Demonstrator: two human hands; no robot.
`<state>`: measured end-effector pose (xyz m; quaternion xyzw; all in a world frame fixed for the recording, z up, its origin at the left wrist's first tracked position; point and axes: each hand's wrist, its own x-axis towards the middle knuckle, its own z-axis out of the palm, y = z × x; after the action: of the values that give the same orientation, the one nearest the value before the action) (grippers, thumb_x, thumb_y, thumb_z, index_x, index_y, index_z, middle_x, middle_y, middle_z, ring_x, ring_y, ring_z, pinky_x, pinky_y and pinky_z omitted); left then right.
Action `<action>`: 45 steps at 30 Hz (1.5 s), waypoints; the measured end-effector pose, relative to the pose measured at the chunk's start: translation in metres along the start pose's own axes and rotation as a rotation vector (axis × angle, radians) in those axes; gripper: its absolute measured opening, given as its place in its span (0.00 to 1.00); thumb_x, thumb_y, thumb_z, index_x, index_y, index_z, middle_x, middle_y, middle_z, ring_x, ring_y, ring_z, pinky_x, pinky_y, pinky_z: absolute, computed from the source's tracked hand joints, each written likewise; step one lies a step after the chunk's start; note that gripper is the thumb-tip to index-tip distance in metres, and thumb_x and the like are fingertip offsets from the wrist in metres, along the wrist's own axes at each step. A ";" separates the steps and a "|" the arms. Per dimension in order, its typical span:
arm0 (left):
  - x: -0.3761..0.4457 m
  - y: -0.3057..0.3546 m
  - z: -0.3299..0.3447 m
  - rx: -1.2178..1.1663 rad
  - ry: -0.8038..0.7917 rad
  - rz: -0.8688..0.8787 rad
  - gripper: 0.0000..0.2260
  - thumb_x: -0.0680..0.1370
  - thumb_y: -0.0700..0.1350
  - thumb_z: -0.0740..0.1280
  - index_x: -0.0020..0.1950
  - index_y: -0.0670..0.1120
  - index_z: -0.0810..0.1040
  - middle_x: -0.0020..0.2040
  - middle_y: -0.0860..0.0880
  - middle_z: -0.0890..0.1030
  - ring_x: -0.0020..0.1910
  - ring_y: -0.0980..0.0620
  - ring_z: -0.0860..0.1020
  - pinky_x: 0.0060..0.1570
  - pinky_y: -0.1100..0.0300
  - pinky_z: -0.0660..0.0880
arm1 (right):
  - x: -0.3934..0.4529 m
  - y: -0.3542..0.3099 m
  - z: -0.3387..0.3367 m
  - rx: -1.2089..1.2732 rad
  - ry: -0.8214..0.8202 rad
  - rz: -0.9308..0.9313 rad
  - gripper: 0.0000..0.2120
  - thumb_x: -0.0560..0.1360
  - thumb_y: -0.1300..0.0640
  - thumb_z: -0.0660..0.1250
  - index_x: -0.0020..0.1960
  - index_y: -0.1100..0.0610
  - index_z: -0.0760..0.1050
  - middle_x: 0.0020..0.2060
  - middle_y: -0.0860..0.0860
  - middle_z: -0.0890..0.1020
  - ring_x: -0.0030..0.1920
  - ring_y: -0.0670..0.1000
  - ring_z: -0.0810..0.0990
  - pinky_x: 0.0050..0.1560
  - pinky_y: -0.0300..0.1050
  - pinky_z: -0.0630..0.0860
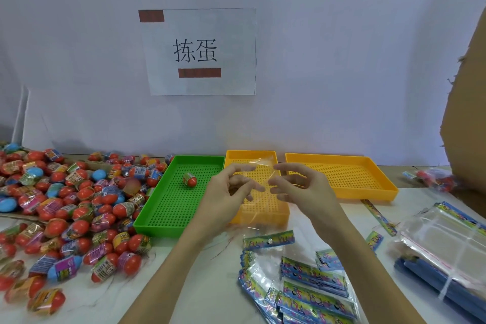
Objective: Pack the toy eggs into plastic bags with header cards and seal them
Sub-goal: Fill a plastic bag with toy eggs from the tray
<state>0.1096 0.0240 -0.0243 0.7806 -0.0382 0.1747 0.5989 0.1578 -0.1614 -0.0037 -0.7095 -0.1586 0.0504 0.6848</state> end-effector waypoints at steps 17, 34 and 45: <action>0.003 0.000 -0.002 -0.284 -0.080 -0.142 0.12 0.85 0.39 0.64 0.69 0.44 0.76 0.48 0.41 0.88 0.38 0.54 0.81 0.40 0.66 0.77 | 0.006 0.004 -0.006 0.433 -0.242 0.022 0.14 0.86 0.61 0.60 0.69 0.60 0.77 0.63 0.55 0.84 0.65 0.56 0.82 0.64 0.51 0.80; 0.004 -0.005 0.014 -0.354 -0.061 -0.221 0.19 0.79 0.56 0.74 0.66 0.51 0.75 0.54 0.46 0.86 0.44 0.50 0.86 0.42 0.55 0.82 | 0.001 0.008 0.009 -0.025 0.071 -0.247 0.03 0.80 0.60 0.72 0.51 0.57 0.84 0.41 0.50 0.87 0.43 0.50 0.86 0.45 0.42 0.82; 0.000 0.003 0.011 -0.229 -0.112 -0.091 0.18 0.77 0.47 0.77 0.66 0.51 0.78 0.60 0.49 0.85 0.57 0.49 0.86 0.57 0.53 0.83 | -0.003 0.009 0.010 -0.574 0.287 -0.546 0.06 0.79 0.60 0.73 0.55 0.54 0.83 0.43 0.48 0.82 0.40 0.42 0.80 0.41 0.31 0.75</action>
<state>0.1115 0.0127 -0.0242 0.7167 -0.0559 0.0979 0.6882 0.1539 -0.1530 -0.0137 -0.8032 -0.2512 -0.2785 0.4628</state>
